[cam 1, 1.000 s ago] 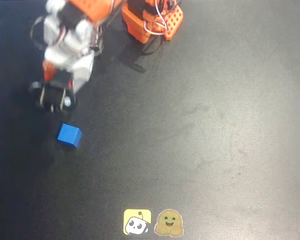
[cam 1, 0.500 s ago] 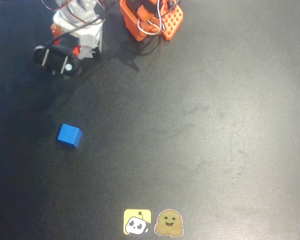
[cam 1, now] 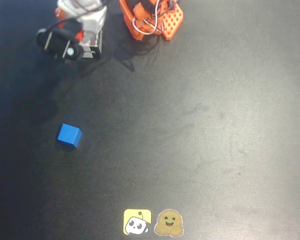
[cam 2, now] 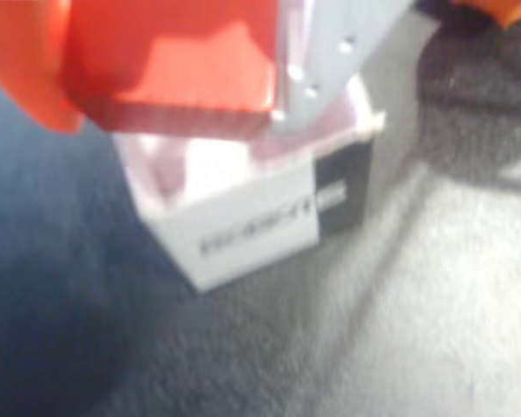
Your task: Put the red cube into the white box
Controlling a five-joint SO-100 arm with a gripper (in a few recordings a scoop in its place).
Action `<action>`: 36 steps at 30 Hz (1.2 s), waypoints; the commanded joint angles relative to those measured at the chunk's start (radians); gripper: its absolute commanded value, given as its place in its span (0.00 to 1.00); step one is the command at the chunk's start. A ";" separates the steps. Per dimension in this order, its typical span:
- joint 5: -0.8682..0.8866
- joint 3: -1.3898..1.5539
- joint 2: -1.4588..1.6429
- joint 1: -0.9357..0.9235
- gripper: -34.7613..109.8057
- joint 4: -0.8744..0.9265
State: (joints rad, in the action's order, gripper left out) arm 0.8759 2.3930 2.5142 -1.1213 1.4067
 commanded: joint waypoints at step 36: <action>0.034 0.169 0.236 -0.023 0.34 -0.009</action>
State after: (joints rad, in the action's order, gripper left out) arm 0.9112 2.5587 2.7320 -1.1459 1.4005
